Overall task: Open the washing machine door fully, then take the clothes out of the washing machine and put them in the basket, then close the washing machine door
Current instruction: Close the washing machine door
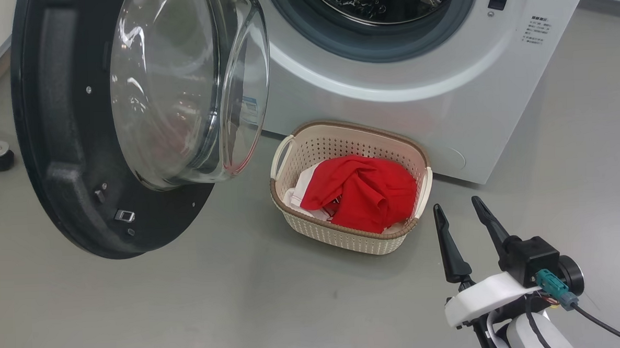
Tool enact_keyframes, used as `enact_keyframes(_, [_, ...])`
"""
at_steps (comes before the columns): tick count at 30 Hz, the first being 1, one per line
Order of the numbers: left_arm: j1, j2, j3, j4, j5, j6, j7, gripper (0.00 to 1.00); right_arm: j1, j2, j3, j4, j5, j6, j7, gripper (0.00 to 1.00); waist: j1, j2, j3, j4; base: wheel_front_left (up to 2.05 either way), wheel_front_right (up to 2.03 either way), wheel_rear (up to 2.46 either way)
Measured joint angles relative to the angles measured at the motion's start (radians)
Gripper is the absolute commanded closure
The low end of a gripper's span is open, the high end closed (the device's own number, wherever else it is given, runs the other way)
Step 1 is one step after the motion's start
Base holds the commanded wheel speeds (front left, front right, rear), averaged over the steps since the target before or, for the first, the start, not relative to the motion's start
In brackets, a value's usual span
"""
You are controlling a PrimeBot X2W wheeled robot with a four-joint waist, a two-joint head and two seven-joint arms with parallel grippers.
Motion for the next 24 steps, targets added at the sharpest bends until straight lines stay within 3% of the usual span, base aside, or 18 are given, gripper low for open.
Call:
enact_keyframes(9, [0.130, -0.003, -0.047, 0.077, 0.136, 0.000, -0.306, 1.00, 0.030, 0.003, -0.002, -0.005, 0.004, 0.010, 0.000, 0.00, 0.0000, -0.0001, -0.028, 0.006, 0.00, 0.00, 0.00])
enact_keyframes(21, [0.169, -0.045, -0.135, 0.177, 0.220, -0.004, -0.577, 1.00, 0.038, 0.005, 0.001, -0.012, 0.016, 0.016, 0.000, 0.00, 0.0000, 0.0000, -0.042, 0.004, 0.00, 0.00, 0.00])
enact_keyframes(22, [0.170, -0.050, -0.133, 0.188, 0.221, -0.004, -0.593, 0.76, 0.039, 0.005, 0.002, -0.013, 0.018, 0.016, 0.000, 0.00, 0.0000, 0.0000, -0.043, 0.004, 0.00, 0.00, 0.00])
enact_keyframes(23, [0.170, -0.054, -0.130, 0.197, 0.229, -0.004, -0.616, 0.44, 0.041, 0.006, 0.002, -0.013, 0.021, 0.016, 0.000, 0.00, 0.0000, 0.0000, -0.044, 0.004, 0.00, 0.00, 0.00])
enact_keyframes(24, [0.170, -0.058, -0.123, 0.205, 0.239, -0.004, -0.637, 0.00, 0.044, 0.006, 0.002, -0.014, 0.023, 0.016, 0.000, 0.00, 0.0000, -0.0001, -0.044, 0.003, 0.00, 0.00, 0.00])
